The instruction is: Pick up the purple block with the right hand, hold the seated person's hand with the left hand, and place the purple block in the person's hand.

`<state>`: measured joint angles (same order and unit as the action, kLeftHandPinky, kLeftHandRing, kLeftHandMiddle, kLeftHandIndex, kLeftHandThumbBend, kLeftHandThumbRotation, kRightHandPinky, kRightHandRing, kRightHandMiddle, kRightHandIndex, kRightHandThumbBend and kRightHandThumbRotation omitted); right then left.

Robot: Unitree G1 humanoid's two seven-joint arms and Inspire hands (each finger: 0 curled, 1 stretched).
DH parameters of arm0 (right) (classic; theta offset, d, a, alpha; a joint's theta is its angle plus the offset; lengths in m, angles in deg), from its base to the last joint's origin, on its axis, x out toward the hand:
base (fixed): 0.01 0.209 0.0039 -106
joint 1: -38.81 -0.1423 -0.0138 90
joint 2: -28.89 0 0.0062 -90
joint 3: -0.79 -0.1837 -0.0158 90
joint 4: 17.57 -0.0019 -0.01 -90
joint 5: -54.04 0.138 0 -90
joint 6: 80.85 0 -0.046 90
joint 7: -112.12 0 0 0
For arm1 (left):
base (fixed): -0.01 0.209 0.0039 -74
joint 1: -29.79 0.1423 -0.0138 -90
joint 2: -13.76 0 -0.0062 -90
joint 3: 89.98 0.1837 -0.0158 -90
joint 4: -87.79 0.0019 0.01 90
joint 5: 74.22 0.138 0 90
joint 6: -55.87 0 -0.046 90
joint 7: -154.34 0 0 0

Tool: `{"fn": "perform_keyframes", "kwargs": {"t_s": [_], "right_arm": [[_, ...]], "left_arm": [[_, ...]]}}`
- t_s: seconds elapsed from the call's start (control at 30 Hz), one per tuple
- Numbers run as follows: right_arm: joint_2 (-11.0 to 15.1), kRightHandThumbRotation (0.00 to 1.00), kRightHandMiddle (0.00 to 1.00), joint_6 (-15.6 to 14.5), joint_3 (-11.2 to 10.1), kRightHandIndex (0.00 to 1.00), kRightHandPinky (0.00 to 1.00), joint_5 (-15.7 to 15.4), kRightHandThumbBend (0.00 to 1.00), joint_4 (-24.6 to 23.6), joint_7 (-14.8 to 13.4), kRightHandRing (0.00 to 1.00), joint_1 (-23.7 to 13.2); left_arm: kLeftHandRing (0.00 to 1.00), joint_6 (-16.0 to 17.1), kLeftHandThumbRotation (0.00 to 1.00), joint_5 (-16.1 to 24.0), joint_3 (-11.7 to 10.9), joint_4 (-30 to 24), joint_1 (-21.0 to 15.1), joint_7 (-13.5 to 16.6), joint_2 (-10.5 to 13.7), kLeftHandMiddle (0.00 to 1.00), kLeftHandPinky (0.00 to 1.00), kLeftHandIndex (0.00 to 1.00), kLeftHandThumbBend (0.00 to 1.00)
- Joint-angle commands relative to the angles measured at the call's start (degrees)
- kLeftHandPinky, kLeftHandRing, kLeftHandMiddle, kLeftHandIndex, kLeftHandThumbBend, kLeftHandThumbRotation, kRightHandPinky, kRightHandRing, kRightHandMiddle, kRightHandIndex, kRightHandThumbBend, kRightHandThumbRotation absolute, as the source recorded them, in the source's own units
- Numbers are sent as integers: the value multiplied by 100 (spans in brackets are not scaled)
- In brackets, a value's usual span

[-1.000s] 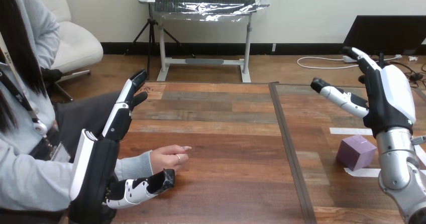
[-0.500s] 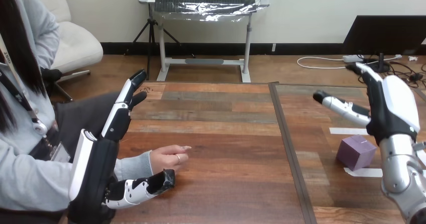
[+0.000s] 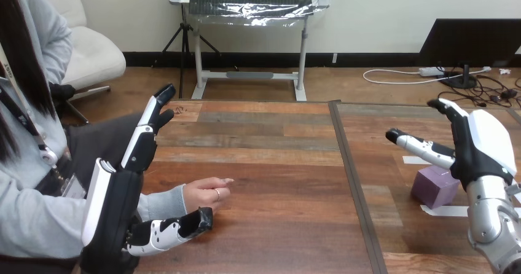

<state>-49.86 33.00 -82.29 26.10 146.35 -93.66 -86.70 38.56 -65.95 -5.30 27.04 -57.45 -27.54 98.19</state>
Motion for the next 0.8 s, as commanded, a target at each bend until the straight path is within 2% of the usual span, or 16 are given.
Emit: {"fn": "perform_keyframes", "kwargs": {"t_s": [0.0, 0.13, 0.77], "right_arm": [[69, 76, 87, -95, -37, 86, 75, 140, 98, 14, 136, 87, -490], [62, 77, 88, -213, -97, 87, 76, 274, 97, 63, 342, 88, -462], [68, 81, 86, -492, -135, 85, 73, 507, 100, 169, 532, 85, -303]], "left_arm": [[97, 158, 74, -115, 44, -248, -136, 3, 65, 98, 92, 95, 100], [98, 163, 73, -165, 68, -269, -119, -26, 96, 98, 92, 95, 100], [96, 243, 72, -267, 59, -311, -47, -53, 72, 98, 91, 95, 100]]}}
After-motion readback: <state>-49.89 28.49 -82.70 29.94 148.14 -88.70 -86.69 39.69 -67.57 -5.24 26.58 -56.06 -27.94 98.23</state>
